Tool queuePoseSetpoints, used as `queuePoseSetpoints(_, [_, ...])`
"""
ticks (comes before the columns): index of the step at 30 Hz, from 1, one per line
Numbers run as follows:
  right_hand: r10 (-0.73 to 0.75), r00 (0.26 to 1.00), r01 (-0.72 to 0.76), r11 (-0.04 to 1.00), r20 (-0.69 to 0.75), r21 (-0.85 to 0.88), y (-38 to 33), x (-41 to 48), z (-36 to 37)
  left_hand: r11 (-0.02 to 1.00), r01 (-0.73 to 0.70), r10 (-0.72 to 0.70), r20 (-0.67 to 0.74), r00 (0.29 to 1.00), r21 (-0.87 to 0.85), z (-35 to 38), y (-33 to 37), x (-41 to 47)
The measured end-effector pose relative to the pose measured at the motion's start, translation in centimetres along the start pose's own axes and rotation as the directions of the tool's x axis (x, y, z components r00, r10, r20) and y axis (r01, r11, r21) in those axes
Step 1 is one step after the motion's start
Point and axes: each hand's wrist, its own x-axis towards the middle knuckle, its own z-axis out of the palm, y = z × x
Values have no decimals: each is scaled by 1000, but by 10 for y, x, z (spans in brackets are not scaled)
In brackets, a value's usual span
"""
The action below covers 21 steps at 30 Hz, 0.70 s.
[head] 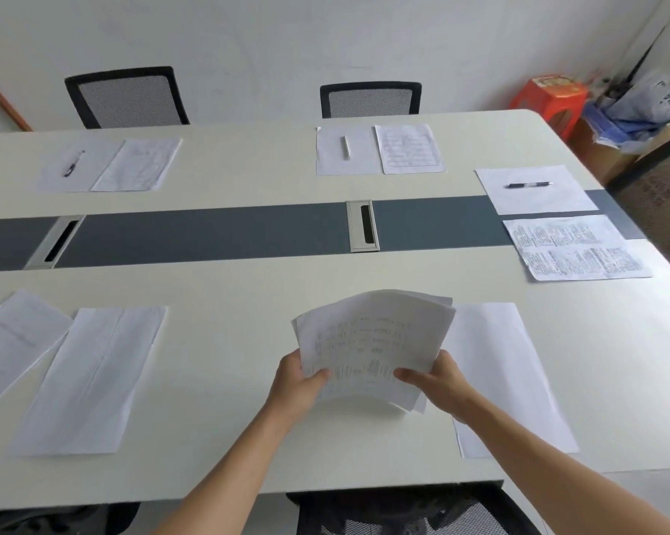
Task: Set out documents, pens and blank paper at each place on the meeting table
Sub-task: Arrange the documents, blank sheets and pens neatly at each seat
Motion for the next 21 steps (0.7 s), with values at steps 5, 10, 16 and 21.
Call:
queuePoseSetpoints(5, [69, 990, -67, 998, -123, 20, 5, 3, -1, 1000, 20, -20, 23, 1000, 6, 6, -1, 2])
queuePoseSetpoints(10, [168, 958, -143, 982, -230, 122, 8, 16, -8, 993, 118, -118, 37, 992, 3, 13, -9, 16])
queuePoseSetpoints(16, [355, 903, -355, 934, -241, 44, 46, 54, 0, 900, 240, -271, 35, 962, 362, 38, -55, 13])
queuePoseSetpoints(21, [349, 912, -374, 923, -216, -91, 60, 61, 12, 721, 117, -207, 51, 977, 683, 45, -82, -5])
